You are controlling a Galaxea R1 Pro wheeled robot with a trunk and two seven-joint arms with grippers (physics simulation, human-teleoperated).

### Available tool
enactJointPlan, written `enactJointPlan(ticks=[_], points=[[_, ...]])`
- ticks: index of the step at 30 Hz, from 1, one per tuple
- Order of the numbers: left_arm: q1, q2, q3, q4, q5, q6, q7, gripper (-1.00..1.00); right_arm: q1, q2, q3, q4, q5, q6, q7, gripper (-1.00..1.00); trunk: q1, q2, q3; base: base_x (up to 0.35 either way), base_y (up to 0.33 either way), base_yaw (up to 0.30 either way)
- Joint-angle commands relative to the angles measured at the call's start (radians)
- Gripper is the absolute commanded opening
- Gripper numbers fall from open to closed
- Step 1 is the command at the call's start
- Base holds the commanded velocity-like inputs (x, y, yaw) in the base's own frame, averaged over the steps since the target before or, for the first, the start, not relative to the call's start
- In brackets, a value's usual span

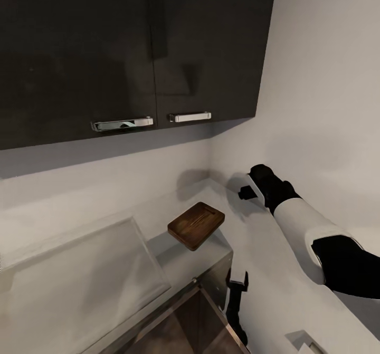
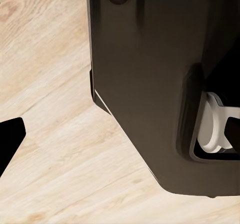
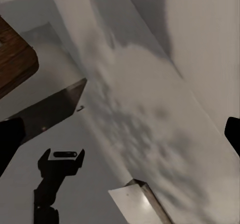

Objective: In the kitchen, take the Vidalia onion out of the sink, dice it on the chopping board with the paring knife, put the diced onion into the bowl on the countertop, then place both the paring knife and the chopping board into the sink.

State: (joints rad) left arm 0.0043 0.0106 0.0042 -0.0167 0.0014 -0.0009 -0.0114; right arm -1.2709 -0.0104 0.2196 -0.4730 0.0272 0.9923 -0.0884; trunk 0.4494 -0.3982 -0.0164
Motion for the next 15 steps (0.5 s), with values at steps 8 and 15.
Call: enactJointPlan(ticks=[8, 15], points=[[0.0, -0.001, 0.0, -0.002, 0.0, 0.001, -0.001, 1.0, -0.001, -0.002, 0.006, -0.001, 0.001, 0.005, 0.001, 1.0, 0.001, -0.002, -0.002, -0.046, 0.113, 0.0], [0.0, 0.0, 0.0, -0.002, 0.0, 0.001, -0.001, 1.0, -0.001, -0.002, 0.006, -0.001, 0.001, 0.004, 0.001, 1.0, 0.001, -0.002, -0.002, -0.005, 0.01, 0.057]])
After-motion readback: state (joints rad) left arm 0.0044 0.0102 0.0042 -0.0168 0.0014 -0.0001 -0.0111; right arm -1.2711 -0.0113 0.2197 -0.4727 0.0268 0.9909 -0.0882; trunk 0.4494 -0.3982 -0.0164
